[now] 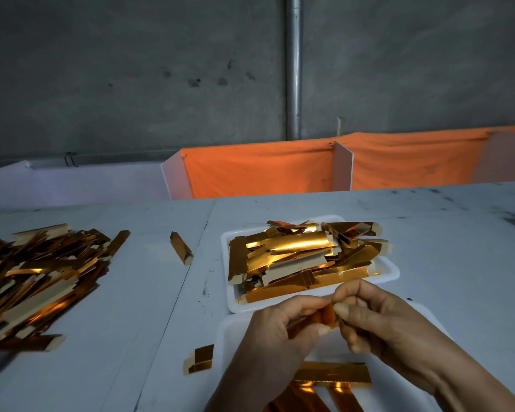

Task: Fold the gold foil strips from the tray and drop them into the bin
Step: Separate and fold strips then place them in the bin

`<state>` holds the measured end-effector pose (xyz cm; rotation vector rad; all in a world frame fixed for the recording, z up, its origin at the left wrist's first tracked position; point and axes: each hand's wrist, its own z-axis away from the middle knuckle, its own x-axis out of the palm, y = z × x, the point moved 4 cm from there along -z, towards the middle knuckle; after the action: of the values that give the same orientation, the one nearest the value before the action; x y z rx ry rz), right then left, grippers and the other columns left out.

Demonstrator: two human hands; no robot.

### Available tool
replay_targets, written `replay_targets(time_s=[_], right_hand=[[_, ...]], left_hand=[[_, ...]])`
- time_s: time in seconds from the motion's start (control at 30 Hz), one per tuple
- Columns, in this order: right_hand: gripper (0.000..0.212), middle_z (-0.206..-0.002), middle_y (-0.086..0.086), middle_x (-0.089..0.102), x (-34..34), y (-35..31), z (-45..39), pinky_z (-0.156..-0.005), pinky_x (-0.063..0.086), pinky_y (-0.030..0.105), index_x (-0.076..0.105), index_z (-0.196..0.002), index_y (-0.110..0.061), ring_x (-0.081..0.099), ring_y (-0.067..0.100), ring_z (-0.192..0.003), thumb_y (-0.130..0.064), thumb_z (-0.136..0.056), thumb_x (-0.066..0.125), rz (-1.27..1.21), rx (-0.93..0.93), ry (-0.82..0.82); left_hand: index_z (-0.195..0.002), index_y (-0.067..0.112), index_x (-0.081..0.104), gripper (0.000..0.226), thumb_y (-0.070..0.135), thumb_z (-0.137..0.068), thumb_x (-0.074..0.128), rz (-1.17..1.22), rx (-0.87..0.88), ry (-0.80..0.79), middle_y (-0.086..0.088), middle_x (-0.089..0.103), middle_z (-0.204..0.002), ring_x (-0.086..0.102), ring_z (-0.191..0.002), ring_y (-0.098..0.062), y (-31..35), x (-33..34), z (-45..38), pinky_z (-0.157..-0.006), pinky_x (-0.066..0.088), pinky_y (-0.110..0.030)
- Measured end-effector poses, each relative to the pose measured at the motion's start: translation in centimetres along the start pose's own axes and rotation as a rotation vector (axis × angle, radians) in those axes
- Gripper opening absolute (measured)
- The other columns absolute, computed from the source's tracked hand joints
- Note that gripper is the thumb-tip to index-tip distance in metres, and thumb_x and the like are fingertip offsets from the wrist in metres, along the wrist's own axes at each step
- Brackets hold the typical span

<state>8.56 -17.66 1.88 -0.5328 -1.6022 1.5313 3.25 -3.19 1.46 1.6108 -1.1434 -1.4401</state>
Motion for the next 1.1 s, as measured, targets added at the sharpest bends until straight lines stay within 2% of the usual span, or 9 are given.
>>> replay_targets(time_s=[0.17, 0.4, 0.5, 0.6, 0.67, 0.73, 0.9, 1.0, 1.1], right_hand=[[0.013, -0.064, 0.017, 0.053, 0.05, -0.01, 0.05, -0.047, 0.053, 0.025, 0.071, -0.085, -0.007, 0.055, 0.019, -0.051, -0.008, -0.073, 0.066, -0.136, 0.035, -0.066], [0.017, -0.068, 0.015, 0.056, -0.18, -0.31, 0.21, -0.05, 0.055, 0.025, 0.072, -0.09, -0.008, 0.058, 0.019, -0.055, -0.004, -0.075, 0.065, -0.109, 0.023, -0.11], [0.016, -0.066, 0.016, 0.055, -0.32, -0.36, 0.27, -0.049, 0.052, 0.025, 0.07, -0.09, -0.007, 0.058, 0.02, -0.054, -0.004, -0.075, 0.073, -0.029, 0.011, -0.079], [0.022, -0.063, 0.017, 0.052, -0.53, -0.37, 0.24, -0.049, 0.047, 0.024, 0.064, -0.093, -0.005, 0.053, 0.019, -0.052, -0.011, -0.074, 0.074, 0.052, 0.016, -0.028], [0.024, -0.059, 0.017, 0.05, -0.58, -0.44, 0.2, -0.048, 0.045, 0.024, 0.06, -0.093, -0.003, 0.05, 0.019, -0.05, -0.01, -0.071, 0.067, 0.073, 0.006, -0.02], [0.023, -0.058, 0.017, 0.05, -0.53, -0.42, 0.18, -0.048, 0.045, 0.023, 0.057, -0.092, -0.001, 0.049, 0.019, -0.05, -0.005, -0.073, 0.07, 0.068, 0.0, -0.023], [0.015, -0.06, 0.012, 0.045, -0.47, -0.07, 0.14, -0.047, 0.045, 0.024, 0.057, -0.086, -0.002, 0.048, 0.02, -0.049, 0.004, -0.075, 0.067, -0.069, 0.032, -0.043], [0.015, -0.06, 0.011, 0.044, -0.52, 0.02, 0.19, -0.044, 0.044, 0.024, 0.059, -0.085, -0.004, 0.048, 0.019, -0.046, 0.004, -0.076, 0.069, -0.127, 0.047, -0.047], [0.016, -0.06, 0.011, 0.044, -0.4, -0.04, 0.22, -0.042, 0.044, 0.025, 0.06, -0.082, -0.006, 0.047, 0.019, -0.044, -0.001, -0.069, 0.068, -0.141, 0.05, -0.042]], left_hand=[[-0.107, 0.051, 0.059, 0.034, 0.048, -0.073, 0.063, 0.099, 0.032, -0.003, 0.02, 0.066, -0.108, 0.058, -0.109, -0.001, 0.09, -0.02, 0.0, -0.098, 0.047, -0.035], [-0.105, 0.048, 0.062, 0.037, 0.053, -0.069, 0.065, 0.141, 0.049, -0.018, 0.015, 0.067, -0.108, 0.06, -0.109, -0.006, -0.22, -0.03, -0.16, -0.097, 0.048, -0.035], [-0.105, 0.052, 0.06, 0.036, 0.053, -0.069, 0.063, 0.104, 0.046, -0.012, 0.019, 0.066, -0.109, 0.058, -0.11, -0.004, -0.17, 0.09, -0.18, -0.098, 0.048, -0.036], [-0.104, 0.063, 0.054, 0.035, 0.054, -0.071, 0.059, 0.033, 0.042, -0.007, 0.03, 0.06, -0.109, 0.053, -0.112, 0.003, -0.05, 0.19, -0.19, -0.097, 0.048, -0.029], [-0.102, 0.067, 0.052, 0.034, 0.052, -0.073, 0.058, 0.008, 0.036, -0.001, 0.034, 0.057, -0.107, 0.051, -0.111, 0.006, -0.02, 0.11, -0.17, -0.095, 0.048, -0.024], [-0.099, 0.068, 0.052, 0.032, 0.051, -0.073, 0.058, -0.004, 0.029, 0.002, 0.037, 0.056, -0.106, 0.049, -0.108, 0.01, 0.04, 0.06, -0.12, -0.092, 0.048, -0.019], [-0.097, 0.073, 0.045, 0.035, 0.047, -0.078, 0.058, -0.068, 0.034, -0.008, 0.048, 0.046, -0.102, 0.036, -0.103, 0.026, 0.49, 0.01, 0.06, -0.071, 0.042, 0.0], [-0.096, 0.072, 0.045, 0.034, 0.046, -0.08, 0.059, -0.088, 0.038, -0.006, 0.05, 0.043, -0.102, 0.035, -0.104, 0.025, 0.67, -0.06, 0.16, -0.07, 0.04, 0.003], [-0.098, 0.069, 0.047, 0.032, 0.044, -0.082, 0.06, -0.079, 0.029, 0.002, 0.046, 0.044, -0.105, 0.041, -0.107, 0.016, 0.64, -0.01, 0.23, -0.073, 0.041, 0.001]])
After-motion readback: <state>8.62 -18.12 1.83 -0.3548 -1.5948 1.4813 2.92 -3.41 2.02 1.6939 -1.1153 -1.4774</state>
